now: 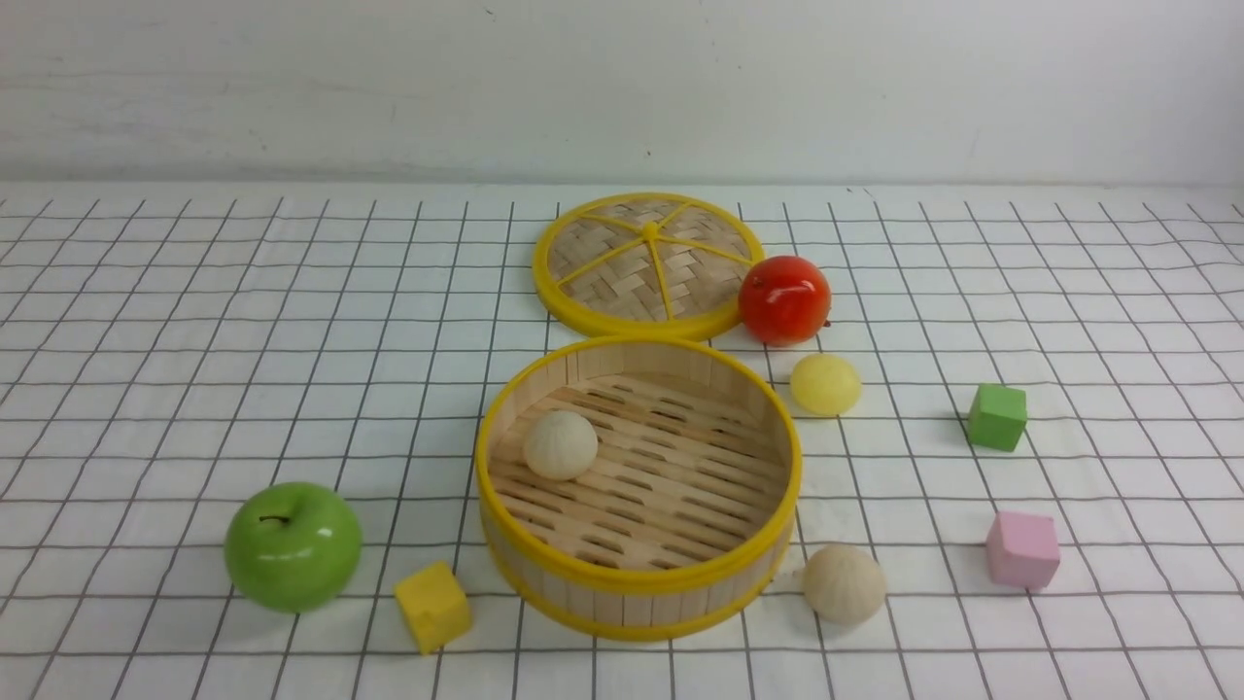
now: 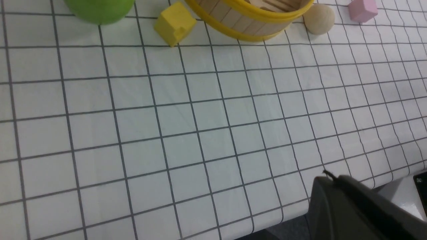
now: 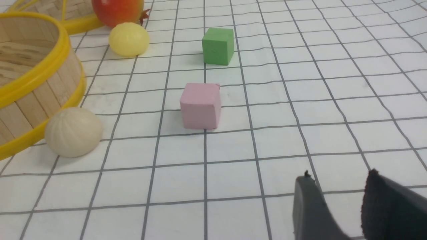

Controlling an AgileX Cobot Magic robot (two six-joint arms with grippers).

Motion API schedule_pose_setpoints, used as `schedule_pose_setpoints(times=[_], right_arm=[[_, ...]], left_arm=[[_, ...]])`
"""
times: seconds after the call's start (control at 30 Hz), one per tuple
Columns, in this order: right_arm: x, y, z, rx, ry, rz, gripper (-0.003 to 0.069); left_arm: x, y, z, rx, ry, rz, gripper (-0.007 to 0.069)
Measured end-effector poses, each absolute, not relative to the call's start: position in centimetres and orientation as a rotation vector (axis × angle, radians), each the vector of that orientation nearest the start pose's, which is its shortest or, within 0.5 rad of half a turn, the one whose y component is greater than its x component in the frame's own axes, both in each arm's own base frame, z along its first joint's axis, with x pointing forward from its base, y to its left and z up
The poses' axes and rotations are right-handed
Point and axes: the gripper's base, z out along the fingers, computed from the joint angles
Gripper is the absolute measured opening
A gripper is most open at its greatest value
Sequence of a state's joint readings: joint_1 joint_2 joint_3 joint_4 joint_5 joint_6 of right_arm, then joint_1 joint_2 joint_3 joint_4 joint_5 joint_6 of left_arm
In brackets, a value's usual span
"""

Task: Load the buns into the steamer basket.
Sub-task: Use the right arm to grab a steamed stuffed bun

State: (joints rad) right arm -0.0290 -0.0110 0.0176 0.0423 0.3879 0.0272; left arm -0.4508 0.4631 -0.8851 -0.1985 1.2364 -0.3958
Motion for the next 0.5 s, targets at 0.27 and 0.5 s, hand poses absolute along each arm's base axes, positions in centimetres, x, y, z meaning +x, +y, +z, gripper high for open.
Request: schedule_pose_setpoints(times=[0.27, 0.5], right_arm=[[5.2, 0.0, 17.3, 0.078, 1.876, 0.041, 0.0241], [5.2, 0.0, 17.3, 0.078, 1.876, 0.041, 0.0241]], left_arm=[[3.4, -3.0, 36.9, 0.077, 2.311, -0.626, -0.0013], [4.9, -2.1, 35.4, 0.064, 1.974, -0.519, -0.0013]])
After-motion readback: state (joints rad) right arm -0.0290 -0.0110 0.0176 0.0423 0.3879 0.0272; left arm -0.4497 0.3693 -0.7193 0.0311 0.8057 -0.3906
